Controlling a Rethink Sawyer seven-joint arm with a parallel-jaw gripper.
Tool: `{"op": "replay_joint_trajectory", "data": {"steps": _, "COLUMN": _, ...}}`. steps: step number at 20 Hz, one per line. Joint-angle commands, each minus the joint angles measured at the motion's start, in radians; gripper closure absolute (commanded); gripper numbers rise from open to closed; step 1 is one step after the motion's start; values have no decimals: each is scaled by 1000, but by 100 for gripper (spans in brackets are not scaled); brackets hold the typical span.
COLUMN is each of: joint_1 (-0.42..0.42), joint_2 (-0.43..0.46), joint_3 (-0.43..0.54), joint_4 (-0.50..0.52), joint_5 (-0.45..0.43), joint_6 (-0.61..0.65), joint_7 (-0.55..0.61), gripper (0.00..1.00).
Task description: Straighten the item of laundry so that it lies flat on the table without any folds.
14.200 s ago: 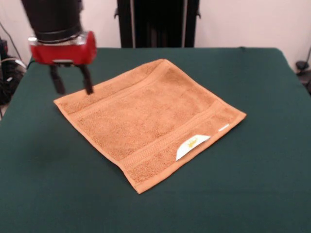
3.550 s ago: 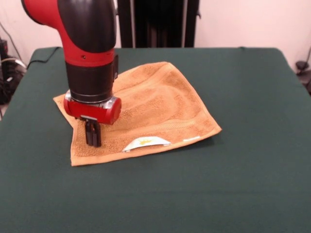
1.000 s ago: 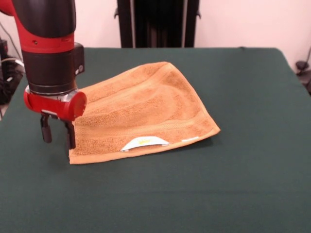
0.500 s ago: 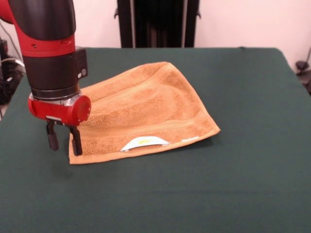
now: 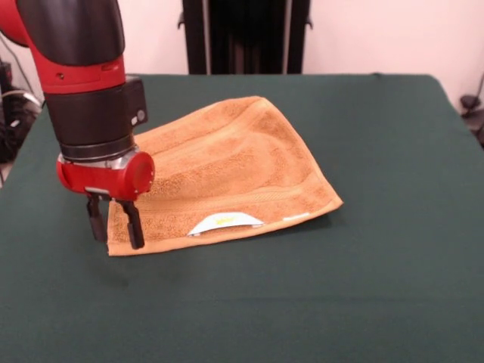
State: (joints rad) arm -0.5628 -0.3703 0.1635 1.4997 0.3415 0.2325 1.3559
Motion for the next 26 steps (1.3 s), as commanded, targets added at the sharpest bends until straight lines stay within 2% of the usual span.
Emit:
{"op": "replay_joint_trajectory", "data": {"steps": 1, "joint_1": 7, "joint_2": 75, "joint_3": 153, "joint_4": 89, "joint_5": 2, "joint_6": 148, "joint_7": 134, "gripper": 0}}
{"op": "replay_joint_trajectory", "data": {"steps": 11, "joint_1": 13, "joint_2": 78, "joint_3": 142, "joint_4": 86, "joint_5": -5, "joint_6": 143, "joint_7": 145, "gripper": 0}}
{"op": "replay_joint_trajectory", "data": {"steps": 12, "joint_1": 15, "joint_2": 77, "joint_3": 137, "joint_4": 87, "joint_5": -6, "joint_6": 139, "joint_7": 149, "gripper": 100}}
{"op": "replay_joint_trajectory", "data": {"steps": 16, "joint_1": 29, "joint_2": 72, "joint_3": 119, "joint_4": 89, "joint_5": -4, "joint_6": 123, "joint_7": 167, "gripper": 100}}
{"op": "replay_joint_trajectory", "data": {"steps": 18, "joint_1": 37, "joint_2": 74, "joint_3": 107, "joint_4": 73, "joint_5": -8, "joint_6": 161, "joint_7": 155, "gripper": 100}}
{"op": "replay_joint_trajectory", "data": {"steps": 26, "joint_1": 45, "joint_2": 75, "joint_3": 95, "joint_4": 58, "joint_5": -1, "joint_6": 176, "joint_7": 163, "gripper": 100}}
